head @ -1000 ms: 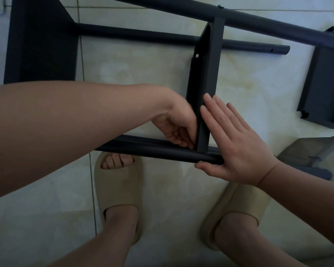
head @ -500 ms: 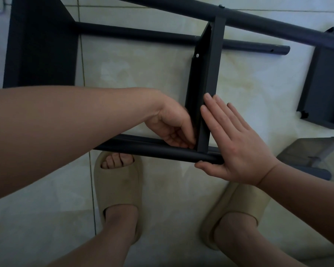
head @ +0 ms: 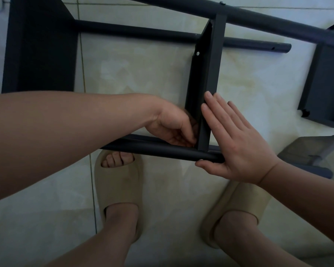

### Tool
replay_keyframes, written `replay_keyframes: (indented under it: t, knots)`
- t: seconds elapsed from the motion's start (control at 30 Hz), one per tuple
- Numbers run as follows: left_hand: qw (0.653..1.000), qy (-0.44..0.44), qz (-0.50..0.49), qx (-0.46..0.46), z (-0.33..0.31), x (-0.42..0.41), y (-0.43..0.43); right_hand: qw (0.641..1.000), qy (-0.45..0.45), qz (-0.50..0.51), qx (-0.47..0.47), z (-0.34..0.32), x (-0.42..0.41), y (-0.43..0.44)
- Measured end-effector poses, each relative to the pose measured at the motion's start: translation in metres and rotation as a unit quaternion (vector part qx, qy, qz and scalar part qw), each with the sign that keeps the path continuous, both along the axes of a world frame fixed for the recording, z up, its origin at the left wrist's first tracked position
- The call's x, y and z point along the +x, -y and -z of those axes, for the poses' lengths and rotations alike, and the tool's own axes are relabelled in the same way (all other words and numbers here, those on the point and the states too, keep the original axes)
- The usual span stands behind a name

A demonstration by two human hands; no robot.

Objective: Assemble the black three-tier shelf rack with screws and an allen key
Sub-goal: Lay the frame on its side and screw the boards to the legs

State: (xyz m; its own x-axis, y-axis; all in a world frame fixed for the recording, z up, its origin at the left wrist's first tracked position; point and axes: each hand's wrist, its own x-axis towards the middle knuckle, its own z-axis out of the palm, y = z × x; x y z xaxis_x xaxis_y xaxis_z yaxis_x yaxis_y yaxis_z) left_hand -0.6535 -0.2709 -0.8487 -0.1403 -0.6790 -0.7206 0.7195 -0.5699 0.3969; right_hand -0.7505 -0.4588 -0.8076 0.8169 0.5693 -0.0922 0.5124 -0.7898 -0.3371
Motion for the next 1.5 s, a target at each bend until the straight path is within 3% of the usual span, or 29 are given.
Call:
replay_keyframes:
  t: [0.3, 0.7, 1.0, 1.3, 1.5]
  knots:
    - [0.998, -0.027, -0.04, -0.03, 0.009, -0.012, -0.007, 1.0, -0.002, 0.004, 0.004, -0.001, 0.0, 0.0]
    - [0.988, 0.067, 0.111, 0.084, -0.007, 0.013, 0.011, 1.0, -0.003, 0.005, 0.001, -0.001, 0.0, -0.001]
    - [0.991, 0.075, 0.085, 0.076, -0.008, 0.013, 0.015, 1.0, -0.011, -0.001, 0.001, 0.0, 0.0, 0.001]
    - [0.998, 0.055, 0.019, 0.005, -0.007, 0.006, 0.003, 1.0, -0.014, -0.003, 0.004, 0.001, 0.0, 0.002]
    - [0.994, 0.056, 0.086, 0.044, -0.006, 0.01, 0.003, 1.0, -0.014, -0.001, 0.007, 0.001, 0.0, 0.002]
